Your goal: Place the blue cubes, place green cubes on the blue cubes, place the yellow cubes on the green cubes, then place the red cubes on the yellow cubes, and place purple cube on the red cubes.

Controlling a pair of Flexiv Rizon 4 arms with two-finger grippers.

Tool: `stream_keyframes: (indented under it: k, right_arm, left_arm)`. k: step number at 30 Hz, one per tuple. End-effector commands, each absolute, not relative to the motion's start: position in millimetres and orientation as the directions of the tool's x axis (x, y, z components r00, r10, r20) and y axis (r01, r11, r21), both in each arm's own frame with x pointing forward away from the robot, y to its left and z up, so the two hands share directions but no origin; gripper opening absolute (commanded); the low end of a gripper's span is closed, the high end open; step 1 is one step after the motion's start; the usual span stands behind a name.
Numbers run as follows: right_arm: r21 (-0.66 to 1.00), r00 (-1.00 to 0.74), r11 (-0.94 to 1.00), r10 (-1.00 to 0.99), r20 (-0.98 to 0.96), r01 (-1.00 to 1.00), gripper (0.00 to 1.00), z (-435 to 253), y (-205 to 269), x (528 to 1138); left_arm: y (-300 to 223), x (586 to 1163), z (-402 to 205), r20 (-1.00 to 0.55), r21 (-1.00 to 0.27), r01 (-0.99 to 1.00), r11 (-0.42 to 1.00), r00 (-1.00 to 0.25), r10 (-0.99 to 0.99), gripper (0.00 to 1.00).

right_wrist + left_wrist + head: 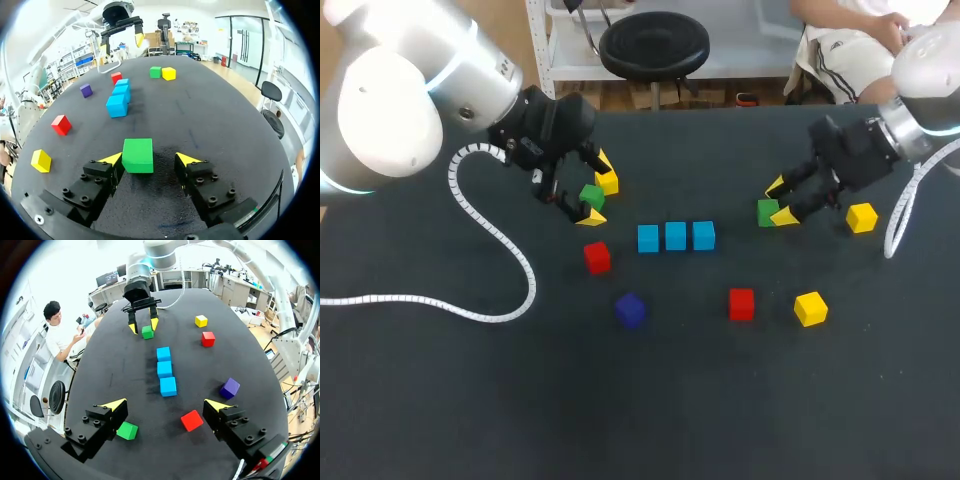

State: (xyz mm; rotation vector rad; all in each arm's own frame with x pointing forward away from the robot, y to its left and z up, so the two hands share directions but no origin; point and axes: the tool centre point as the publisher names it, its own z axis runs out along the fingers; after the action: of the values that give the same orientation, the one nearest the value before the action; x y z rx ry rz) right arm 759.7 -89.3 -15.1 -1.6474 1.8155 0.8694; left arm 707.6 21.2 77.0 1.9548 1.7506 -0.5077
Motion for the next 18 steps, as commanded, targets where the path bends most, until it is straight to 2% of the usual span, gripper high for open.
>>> stream_keyframes:
  k: [1, 4, 6, 7, 8, 12, 13, 18]
  right_arm:
    - [0.102, -0.109, 0.048, -0.648, -0.754, -0.994, 0.63, -15.6, -87.3, 756.5]
    - [0.101, -0.101, 0.038, -0.646, -0.756, -0.994, 0.80, -14.9, -84.9, 755.7]
    - [0.098, -0.096, 0.034, -0.646, -0.757, -0.995, 0.74, -13.6, -83.9, 755.1]
    - [0.096, -0.094, 0.032, -0.646, -0.758, -0.995, 0.70, -12.9, -83.6, 754.9]
    - [0.094, -0.092, 0.031, -0.645, -0.759, -0.995, 0.56, -12.1, -83.6, 754.8]
    - [0.086, -0.084, 0.029, -0.645, -0.760, -0.996, 0.17, -10.0, -83.8, 754.2]
    - [0.085, -0.083, 0.028, -0.645, -0.760, -0.996, 0.00, -9.7, -83.9, 753.9]
    - [0.081, -0.075, 0.021, -0.647, -0.759, -0.997, 0.00, -9.4, -83.7, 750.2]
  left_arm:
    - [21.3, 709.7, 76.7, -0.559, 0.092, 0.992, -0.084, 0.122, 0.820, 1.00]
    - [21.3, 709.7, 76.7, -0.559, 0.092, 0.992, -0.084, 0.122, 0.820, 1.00]
    - [21.3, 709.7, 76.7, -0.559, 0.092, 0.992, -0.084, 0.122, 0.820, 1.00]
    - [21.3, 709.7, 76.7, -0.559, 0.092, 0.992, -0.084, 0.122, 0.820, 1.00]
    - [21.3, 709.7, 76.7, -0.559, 0.092, 0.992, -0.084, 0.122, 0.820, 1.00]
    - [21.3, 709.7, 76.7, -0.559, 0.092, 0.992, -0.084, 0.122, 0.820, 1.00]
    - [21.3, 709.7, 76.7, -0.559, 0.092, 0.992, -0.084, 0.122, 0.820, 1.00]
    - [21.3, 709.7, 76.7, -0.559, 0.092, 0.992, -0.084, 0.122, 0.820, 1.00]
